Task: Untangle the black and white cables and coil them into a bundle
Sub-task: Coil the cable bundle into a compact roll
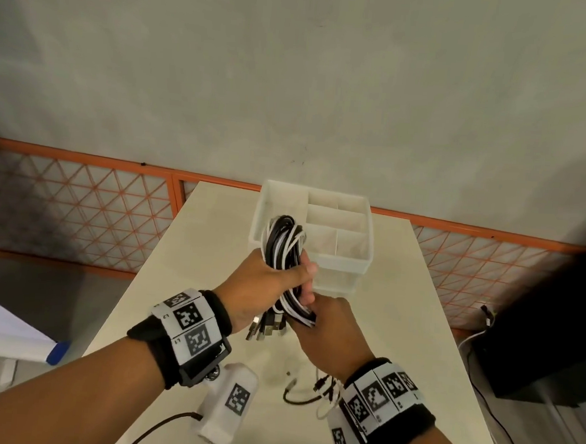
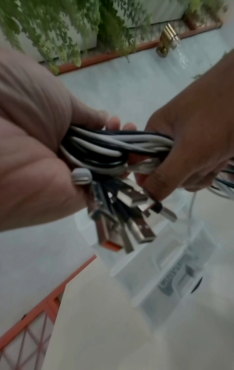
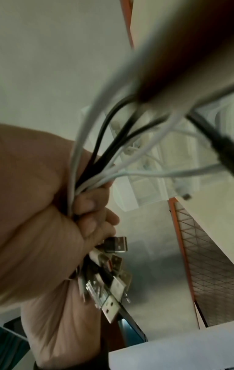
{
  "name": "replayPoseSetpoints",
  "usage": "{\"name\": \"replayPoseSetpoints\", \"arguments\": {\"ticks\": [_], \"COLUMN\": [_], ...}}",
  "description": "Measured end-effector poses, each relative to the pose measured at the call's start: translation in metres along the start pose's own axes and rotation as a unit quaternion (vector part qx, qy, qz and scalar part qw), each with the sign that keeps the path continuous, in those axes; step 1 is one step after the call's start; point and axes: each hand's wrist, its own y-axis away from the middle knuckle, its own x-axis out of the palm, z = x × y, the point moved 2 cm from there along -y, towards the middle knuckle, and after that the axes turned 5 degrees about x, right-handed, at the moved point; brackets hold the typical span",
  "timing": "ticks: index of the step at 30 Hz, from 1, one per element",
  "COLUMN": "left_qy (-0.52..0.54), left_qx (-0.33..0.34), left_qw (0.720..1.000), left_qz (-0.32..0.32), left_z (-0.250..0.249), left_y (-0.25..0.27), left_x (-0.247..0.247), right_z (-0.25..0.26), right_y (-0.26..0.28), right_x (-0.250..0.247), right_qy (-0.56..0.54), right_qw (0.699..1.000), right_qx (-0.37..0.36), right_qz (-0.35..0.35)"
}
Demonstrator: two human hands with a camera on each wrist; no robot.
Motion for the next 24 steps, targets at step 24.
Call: {"name": "replayPoseSetpoints", "arguments": {"ticks": [24], "left_qy": [-0.227], "left_qx": [-0.129], "left_qw": [0.965], "left_qz": [0.003], "left_z": [0.033], "left_y": [0.005], "left_x": [0.006], "right_z": [0.009], "right_y": [-0.016], "right_x": [-0.040], "right_qy": [-0.028], "right_qw": [0.968], "right_qx": [0.225], "right_qz": [-0.107]}}
